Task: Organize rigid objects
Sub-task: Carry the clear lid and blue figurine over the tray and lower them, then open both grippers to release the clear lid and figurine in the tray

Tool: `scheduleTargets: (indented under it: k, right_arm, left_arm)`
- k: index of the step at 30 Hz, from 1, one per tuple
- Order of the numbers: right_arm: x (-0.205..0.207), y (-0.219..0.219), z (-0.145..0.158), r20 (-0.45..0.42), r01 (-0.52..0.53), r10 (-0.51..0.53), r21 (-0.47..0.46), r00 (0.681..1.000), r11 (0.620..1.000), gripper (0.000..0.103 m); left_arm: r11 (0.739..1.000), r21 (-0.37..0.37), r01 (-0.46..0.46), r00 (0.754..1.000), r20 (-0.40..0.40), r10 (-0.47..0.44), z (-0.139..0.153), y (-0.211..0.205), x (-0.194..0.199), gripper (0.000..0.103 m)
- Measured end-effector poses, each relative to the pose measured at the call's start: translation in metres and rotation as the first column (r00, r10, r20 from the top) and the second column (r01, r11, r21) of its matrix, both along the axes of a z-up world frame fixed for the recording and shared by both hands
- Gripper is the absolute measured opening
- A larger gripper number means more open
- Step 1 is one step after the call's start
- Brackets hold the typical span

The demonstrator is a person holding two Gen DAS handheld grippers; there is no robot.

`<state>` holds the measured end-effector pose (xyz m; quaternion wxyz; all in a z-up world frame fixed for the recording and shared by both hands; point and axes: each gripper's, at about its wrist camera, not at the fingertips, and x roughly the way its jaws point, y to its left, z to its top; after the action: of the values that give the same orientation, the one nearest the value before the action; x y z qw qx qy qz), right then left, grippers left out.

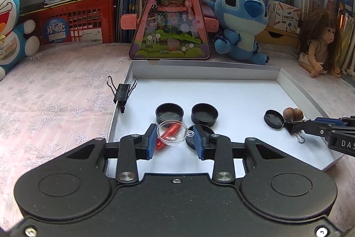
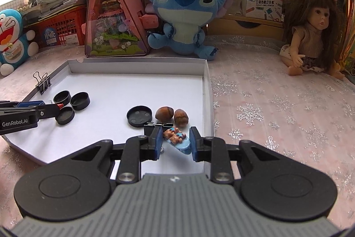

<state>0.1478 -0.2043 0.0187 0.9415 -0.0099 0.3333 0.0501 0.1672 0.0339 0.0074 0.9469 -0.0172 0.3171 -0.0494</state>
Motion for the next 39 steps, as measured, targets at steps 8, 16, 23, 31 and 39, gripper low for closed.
scheduleTargets:
  k: [8,16,23,31,39]
  right_arm:
    - [0.008,-0.001,-0.002,0.005,0.011,-0.011,-0.001,1.0,1.0,0.032]
    - [0.011,-0.001,-0.003,0.01,0.011,-0.012,0.016,1.0,1.0,0.035]
    - [0.006,-0.006,0.0,0.03,0.007,-0.009,0.056,0.999,0.998,0.057]
    - [-0.009,-0.002,0.009,0.083,-0.018,0.014,0.053,0.996,0.998,0.069]
    - [-0.03,-0.002,0.015,0.111,-0.049,0.041,0.068,0.993,0.997,0.078]
  left_arm:
    - [0.999,0.028,-0.016,1.0,0.001,0.016,-0.004,-0.001,0.008,0.032]
    - [1.0,0.021,-0.02,1.0,0.008,0.02,-0.004,-0.001,0.01,0.032]
    - [1.0,0.026,-0.012,0.998,0.061,0.011,0.007,-0.004,-0.001,0.052]
    - [1.0,0.005,0.027,0.995,0.094,-0.027,0.021,-0.009,-0.022,0.07]
    - [0.995,0.0,0.096,0.988,0.118,-0.095,0.028,-0.017,-0.054,0.073]
